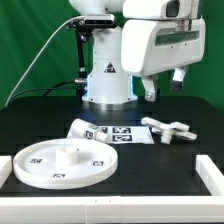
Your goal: Assemble round table
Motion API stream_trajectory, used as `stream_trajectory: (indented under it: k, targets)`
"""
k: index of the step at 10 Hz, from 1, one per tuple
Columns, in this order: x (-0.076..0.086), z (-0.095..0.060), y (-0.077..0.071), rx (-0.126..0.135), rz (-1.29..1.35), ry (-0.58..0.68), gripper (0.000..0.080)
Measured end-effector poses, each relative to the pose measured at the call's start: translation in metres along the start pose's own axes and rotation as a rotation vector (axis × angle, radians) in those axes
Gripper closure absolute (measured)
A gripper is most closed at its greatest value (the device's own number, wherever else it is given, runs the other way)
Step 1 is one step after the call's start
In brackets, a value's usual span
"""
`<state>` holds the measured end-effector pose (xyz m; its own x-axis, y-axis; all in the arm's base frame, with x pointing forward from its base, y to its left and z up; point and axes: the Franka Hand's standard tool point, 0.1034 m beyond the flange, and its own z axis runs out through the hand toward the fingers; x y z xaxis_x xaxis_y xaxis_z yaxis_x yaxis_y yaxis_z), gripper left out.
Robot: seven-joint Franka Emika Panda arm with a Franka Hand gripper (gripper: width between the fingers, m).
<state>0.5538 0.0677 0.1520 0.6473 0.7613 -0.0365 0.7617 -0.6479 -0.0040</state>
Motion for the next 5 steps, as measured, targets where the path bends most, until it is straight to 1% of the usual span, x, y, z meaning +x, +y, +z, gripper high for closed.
stream_trajectory:
  k: [5]
  targets:
    - [-0.0015, 0.0008, -0.0006, 0.005, 0.005, -0.002, 0.015]
